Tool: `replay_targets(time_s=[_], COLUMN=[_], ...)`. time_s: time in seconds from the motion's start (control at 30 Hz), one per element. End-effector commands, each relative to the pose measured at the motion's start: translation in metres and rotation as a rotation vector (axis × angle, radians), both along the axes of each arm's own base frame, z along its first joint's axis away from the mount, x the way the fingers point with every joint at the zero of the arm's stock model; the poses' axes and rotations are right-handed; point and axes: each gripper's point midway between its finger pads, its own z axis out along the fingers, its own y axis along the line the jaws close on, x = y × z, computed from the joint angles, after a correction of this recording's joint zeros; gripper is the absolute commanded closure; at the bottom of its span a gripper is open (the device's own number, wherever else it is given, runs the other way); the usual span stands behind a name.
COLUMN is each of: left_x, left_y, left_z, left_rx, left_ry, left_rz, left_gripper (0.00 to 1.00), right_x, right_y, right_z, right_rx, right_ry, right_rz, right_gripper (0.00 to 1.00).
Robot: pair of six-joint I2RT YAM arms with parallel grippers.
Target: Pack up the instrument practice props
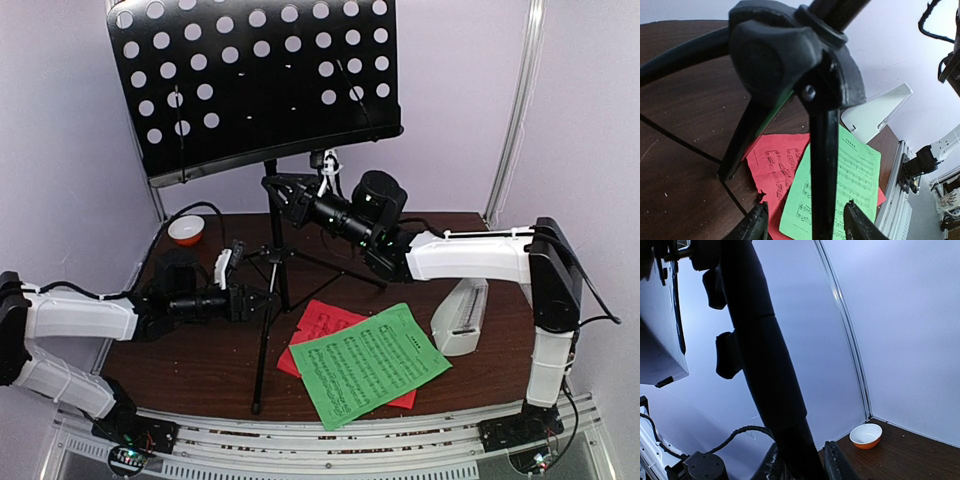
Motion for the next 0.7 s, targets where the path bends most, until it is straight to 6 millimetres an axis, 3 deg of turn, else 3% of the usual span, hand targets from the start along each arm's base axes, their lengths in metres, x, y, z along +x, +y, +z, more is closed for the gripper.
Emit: replay_targets(time_s=[0.0, 0.13, 0.2, 0.37, 0.53, 0.67], left_x=[0.016, 0.019, 0.019, 0.019, 0.015, 0.008], left_y=[-0.012, -0.010, -0.007, 0.004, 0.024, 0.035], left_z=[0.018, 0.012, 0.018, 0.052, 0.098, 0.122], left_rx=[-0.016, 0.020, 0.021, 0.011, -0.054, -0.106], left_ry=[-0.083, -0.086, -0.116, -0.245, -0.395, -0.466], left_rz=[0.003, 0.016, 0.029, 0.071, 0.150, 0.182], left_gripper=[0.54, 0.88, 1.00, 1.00, 1.00, 1.00], right_x=[-0.003, -0.007, -0.010, -0.019, -0.036, -0.052], right_y=[-0.001, -0.002, -0.002, 0.006, 0.026, 0.039], right_z=[0.020, 0.027, 0.031, 0.034, 0.029, 0.026], right_rx=[0.066, 0.076, 0.081, 0.082, 0.043, 0.014], right_ry=[-0.008, -0.026, -0.035, -0.038, -0.041, -0.049], right_rz=[0.027, 0.036, 0.051, 0.093, 0.137, 0.165], right_gripper=[0.89, 1.00, 1.00, 1.00, 1.00, 1.00])
